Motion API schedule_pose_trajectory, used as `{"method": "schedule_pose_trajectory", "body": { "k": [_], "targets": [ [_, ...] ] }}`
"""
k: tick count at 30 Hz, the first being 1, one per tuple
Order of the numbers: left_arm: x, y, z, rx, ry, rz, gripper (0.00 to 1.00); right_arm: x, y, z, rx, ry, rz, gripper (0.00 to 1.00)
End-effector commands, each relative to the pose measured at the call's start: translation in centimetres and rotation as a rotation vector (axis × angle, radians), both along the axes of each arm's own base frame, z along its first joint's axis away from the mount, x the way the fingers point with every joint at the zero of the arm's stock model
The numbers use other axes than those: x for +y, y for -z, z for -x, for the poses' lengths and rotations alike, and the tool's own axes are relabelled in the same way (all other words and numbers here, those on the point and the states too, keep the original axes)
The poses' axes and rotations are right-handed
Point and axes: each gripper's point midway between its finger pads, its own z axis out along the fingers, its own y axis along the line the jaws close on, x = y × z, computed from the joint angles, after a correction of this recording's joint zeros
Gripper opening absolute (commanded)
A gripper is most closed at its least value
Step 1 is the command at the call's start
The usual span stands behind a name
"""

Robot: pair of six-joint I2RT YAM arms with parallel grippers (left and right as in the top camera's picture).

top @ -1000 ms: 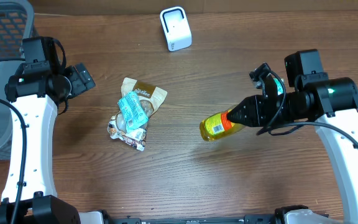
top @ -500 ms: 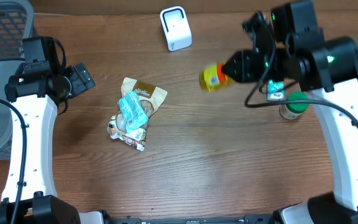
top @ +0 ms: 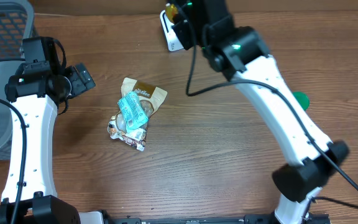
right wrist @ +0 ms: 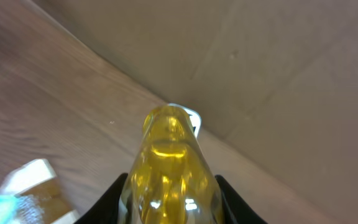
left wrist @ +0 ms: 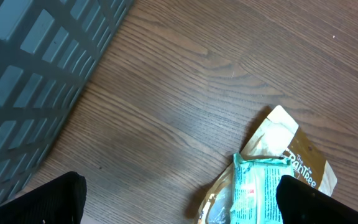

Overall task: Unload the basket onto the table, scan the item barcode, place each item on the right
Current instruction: 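Carry the amber bottle to the white scanner with the right gripper, then move the bottle right and set it beside the jar, release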

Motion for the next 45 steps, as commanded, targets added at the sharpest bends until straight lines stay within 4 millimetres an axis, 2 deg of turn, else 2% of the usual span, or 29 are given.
{"method": "schedule_pose_trajectory", "body": {
  "k": [1, 4, 7, 13, 21, 28, 39, 41, 42, 44, 45],
  "targets": [
    [0.1, -0.5, -0.1, -0.013, 0.008, -0.011, 1.00, -0.3, 1.0, -3.3, -0.137, -0.007, 0.262, 0.16],
    [0.1, -0.5, -0.1, -0.013, 0.008, -0.011, 0.99, 0.5, 4.0, -6.1, -0.190, -0.030, 0.411, 0.14],
    [0.1, -0.5, -0.1, -0.013, 0.008, -0.011, 1.00, 1.1, 6.2, -8.2, -0.237, -0.039, 0.507, 0.14],
    [0.1, -0.5, -0.1, -0.013, 0.008, -0.011, 1.00, 2.7, 9.0, -11.3, -0.320, -0.011, 0.493, 0.08],
    [0.1, -0.5, -0.1, -0.013, 0.008, -0.011, 0.99, 2.9, 12.1, -13.4, -0.361, 0.043, 0.477, 0.07],
    [0.1, -0.5, -0.1, -0.013, 0.008, -0.011, 0.99, 2.7, 15.3, -13.7, -0.310, 0.026, 0.516, 0.07],
    [0.1, -0.5, -0.1, -0.013, 0.008, -0.011, 1.00, 2.6, 15.4, -13.8, -0.311, 0.029, 0.515, 0.07],
    [0.1, -0.5, -0.1, -0.013, 0.008, -0.011, 1.00, 2.6, 14.0, -13.9, -0.341, 0.051, 0.483, 0.04],
    [0.1, -0.5, -0.1, -0.013, 0.008, -0.011, 0.99, 2.6, 12.7, -13.8, -0.362, 0.058, 0.468, 0.04],
    [0.1, -0.5, -0.1, -0.013, 0.008, -0.011, 1.00, 2.0, 8.7, -13.7, -0.415, 0.110, 0.376, 0.04],
    [0.1, -0.5, -0.1, -0.013, 0.008, -0.011, 1.00, 1.8, 7.9, -13.6, -0.422, 0.120, 0.356, 0.04]
  ]
}}
